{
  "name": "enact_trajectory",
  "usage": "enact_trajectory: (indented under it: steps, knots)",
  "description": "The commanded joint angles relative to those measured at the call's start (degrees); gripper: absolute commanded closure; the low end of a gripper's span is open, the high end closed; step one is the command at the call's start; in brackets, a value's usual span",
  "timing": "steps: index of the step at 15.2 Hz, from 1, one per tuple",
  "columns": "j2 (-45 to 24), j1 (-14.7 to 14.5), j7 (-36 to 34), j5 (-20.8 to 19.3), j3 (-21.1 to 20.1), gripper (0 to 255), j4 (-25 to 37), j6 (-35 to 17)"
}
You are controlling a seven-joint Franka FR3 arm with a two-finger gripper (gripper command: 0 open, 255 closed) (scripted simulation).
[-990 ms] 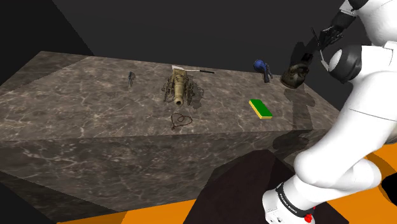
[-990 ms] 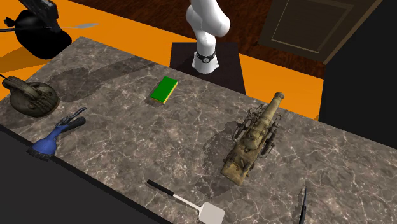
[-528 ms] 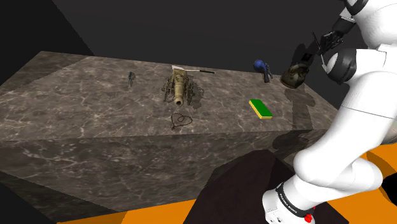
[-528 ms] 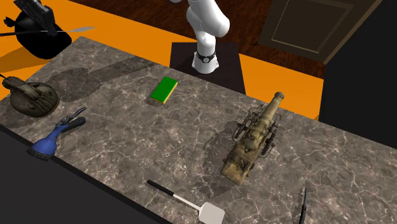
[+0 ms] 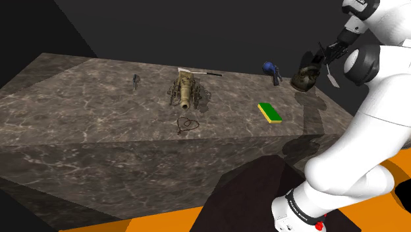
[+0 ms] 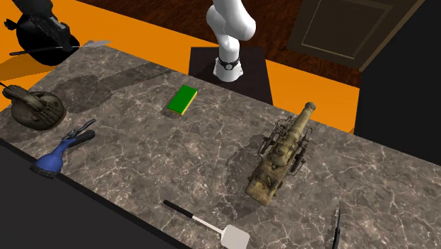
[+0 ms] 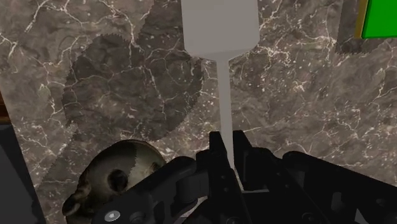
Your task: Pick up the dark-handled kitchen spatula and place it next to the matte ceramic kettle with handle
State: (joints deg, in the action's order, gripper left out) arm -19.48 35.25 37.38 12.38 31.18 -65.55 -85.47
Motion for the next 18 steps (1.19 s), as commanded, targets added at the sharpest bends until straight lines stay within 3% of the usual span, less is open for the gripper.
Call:
enact_trajectory:
  steps: [1,18]
  knots:
    - [1.0,-0.8,-0.1,-0.6,0.0,255,-3.0,-2.1]
    - [4.6,-3.6,0.0,-2.4,-0.3,255,-21.1,-17.0]
